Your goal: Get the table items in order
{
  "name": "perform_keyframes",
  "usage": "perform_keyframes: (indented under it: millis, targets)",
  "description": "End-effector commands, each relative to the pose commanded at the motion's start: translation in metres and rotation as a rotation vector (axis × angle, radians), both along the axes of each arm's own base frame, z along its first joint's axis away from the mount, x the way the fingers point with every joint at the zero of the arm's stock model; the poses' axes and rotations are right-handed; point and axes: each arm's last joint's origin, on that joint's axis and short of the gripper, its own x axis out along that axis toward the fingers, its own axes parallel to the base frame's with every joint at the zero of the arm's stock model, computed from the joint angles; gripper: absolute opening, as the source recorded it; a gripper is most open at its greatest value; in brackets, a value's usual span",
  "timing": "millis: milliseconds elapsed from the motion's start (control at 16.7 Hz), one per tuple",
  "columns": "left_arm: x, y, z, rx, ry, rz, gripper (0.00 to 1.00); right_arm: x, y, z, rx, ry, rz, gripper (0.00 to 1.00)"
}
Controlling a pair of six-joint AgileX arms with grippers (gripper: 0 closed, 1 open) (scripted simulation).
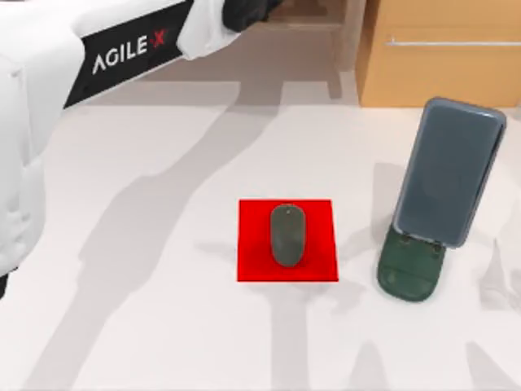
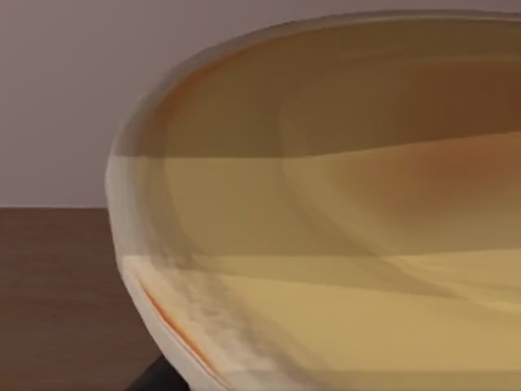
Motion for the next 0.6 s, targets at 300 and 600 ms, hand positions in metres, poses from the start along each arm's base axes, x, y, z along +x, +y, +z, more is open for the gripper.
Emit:
perform_keyframes:
  millis: [300,600]
  targets:
    - [0.0,0.0,0.0,0.0,0.0,0.0,0.83,0.0,0.0,0.0,0.0,0.0,0.0,1.0]
    - [0.0,0.0,0.0,0.0,0.0,0.0,1.0,0.0,0.0,0.0,0.0,0.0,0.0,1.0]
